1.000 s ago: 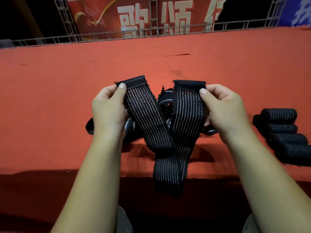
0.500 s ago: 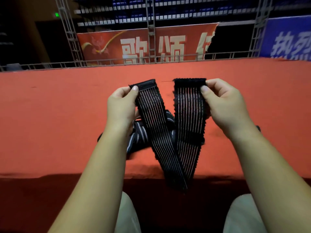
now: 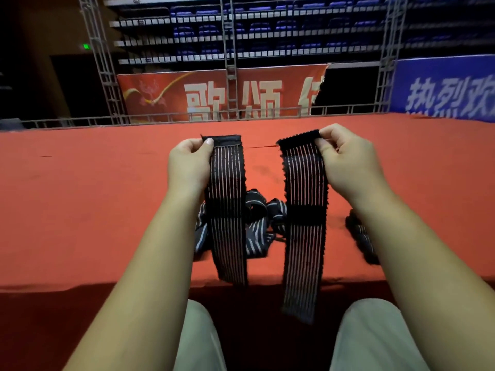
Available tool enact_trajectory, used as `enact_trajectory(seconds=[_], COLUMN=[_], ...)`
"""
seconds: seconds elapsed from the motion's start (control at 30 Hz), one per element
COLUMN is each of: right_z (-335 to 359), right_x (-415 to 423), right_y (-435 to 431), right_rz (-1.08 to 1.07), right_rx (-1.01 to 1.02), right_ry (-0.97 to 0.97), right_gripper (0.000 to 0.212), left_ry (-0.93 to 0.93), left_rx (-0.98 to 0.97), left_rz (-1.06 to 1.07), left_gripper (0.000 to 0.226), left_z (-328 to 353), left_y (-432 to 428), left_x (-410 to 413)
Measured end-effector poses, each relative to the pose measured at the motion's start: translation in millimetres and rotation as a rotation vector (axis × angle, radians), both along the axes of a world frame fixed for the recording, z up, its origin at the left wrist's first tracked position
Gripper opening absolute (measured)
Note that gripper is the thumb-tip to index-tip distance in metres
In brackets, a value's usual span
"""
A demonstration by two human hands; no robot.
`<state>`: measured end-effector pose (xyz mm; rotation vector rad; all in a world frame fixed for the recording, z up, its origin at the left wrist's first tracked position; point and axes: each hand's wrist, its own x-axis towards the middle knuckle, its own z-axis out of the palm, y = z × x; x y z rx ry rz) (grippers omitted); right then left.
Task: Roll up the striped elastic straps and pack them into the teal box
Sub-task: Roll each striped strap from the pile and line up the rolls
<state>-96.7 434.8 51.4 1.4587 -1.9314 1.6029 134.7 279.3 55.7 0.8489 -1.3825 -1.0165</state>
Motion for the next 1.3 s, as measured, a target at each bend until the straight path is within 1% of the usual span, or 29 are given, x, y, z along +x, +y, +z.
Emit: enact_trajectory(seconds=[0.07,0.17,0.37,0.43,0.5,0.57,0.63,0.7,0.83,1.1,1.3], right_z=[-6,-13,-14,-15,-16,-16,-16,-15,-16,-16,-17], right_x=[-6,-8,7,16,26,35,40,42,45,43,44], right_y=[-1,-1,2,2,0,-2,-4,-5,-3,3,1], right_rz=[-0.05,-0.012,0.28,0.367,0.429,0.453,0.45,0.401,0.321,0.315,0.295], right_rx=[0.054,0.066,0.113,0.115,0.121,0.13,0.118,0.091,0.029,0.001,0.006], right_ry=[0.008,-0.049,-0.201,-0.254,-0.309,-0.332,-0.332,-0.312,-0.302,-0.355,-0.375], right_gripper=[0.009,0.009,0.015,0.015,0.015,0.016,0.017,0.018,0.019,0.021,0.022], left_ry=[-0.028,-0.043,0.067,0.09,0.101,0.106,0.086,0.061,0.043,-0.018,0.02], left_rx=[-0.005,-0.006,0.092,0.097,0.106,0.106,0.089,0.071,0.041,-0.027,-0.014], left_rz=[-0.003,0.003,-0.147,-0.206,-0.27,-0.327,-0.386,-0.441,-0.48,-0.542,-0.583], left_gripper=[0.021,0.017,0.012,0.016,0.018,0.012,0.009,0.009,0.013,0.021,0.02], left_z=[-2,-4,-8,-7,-5,-4,-3,-2,1,1,-2], left_y=[1,0,9,16,25,32,41,50,62,70,75], left_x=[4,7,5,2,-2,-6,-10,-15,-17,-13,-11])
